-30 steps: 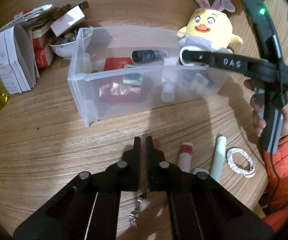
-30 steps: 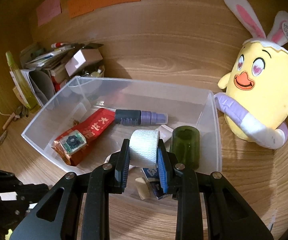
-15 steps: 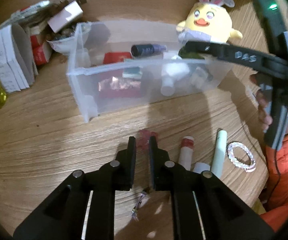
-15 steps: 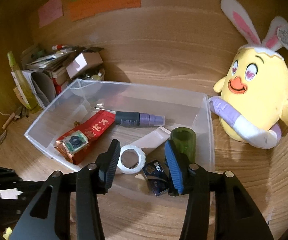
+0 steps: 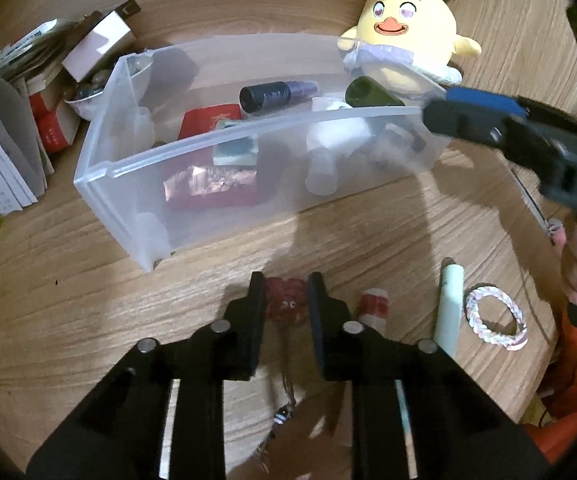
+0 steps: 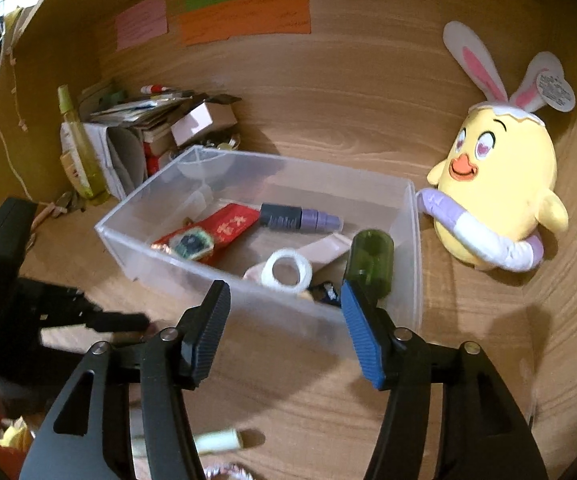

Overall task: Organize objects
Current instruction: 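Carry the pink flower clip into the clear box with the left tool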

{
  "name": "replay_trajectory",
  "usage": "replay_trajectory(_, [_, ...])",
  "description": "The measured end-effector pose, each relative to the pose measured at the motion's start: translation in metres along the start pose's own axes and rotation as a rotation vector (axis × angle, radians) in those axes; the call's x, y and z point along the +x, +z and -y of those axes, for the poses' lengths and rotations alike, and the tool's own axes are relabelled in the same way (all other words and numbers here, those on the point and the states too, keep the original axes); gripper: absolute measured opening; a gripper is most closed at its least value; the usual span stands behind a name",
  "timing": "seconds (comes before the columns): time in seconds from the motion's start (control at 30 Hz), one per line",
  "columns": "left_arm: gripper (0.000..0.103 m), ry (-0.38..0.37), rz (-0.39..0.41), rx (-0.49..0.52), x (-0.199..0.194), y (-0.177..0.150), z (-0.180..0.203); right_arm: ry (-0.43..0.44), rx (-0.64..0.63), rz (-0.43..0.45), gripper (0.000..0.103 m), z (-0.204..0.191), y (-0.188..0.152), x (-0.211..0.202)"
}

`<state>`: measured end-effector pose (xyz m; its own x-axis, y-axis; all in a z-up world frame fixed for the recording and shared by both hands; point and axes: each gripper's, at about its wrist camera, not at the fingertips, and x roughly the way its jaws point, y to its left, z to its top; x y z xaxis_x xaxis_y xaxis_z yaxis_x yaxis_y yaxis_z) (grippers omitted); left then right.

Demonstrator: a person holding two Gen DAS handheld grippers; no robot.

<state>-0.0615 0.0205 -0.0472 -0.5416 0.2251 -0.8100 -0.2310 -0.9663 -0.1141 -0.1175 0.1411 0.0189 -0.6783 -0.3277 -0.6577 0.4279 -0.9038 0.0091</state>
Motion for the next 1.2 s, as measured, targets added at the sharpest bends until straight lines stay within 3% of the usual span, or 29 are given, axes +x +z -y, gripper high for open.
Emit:
replay_trajectory(0.27, [0.020,0.012,0.025,-0.030,-0.005,-0.002,-0.004,0.004,-0.001,-0.018,0.054,-0.001,-0.023,-0.014])
replay_trajectory(0.5, [0.020,0.031,0.128,-0.047,-0.039,0.008,-0.007,0.005,0.009,-0.040,0.054,0.002,-0.033,-0.017])
replay_trajectory(0.73, [0.020,0.030,0.227,-0.088,-0.067,0.033,-0.021,0.020,0.037,-0.057,0.055,0.004,-0.043,-0.019])
replay_trajectory(1.2, [0.020,0.028,0.317,-0.111,-0.095,0.093,-0.041,0.038,0.066,-0.100,0.056,0.003,-0.067,-0.026])
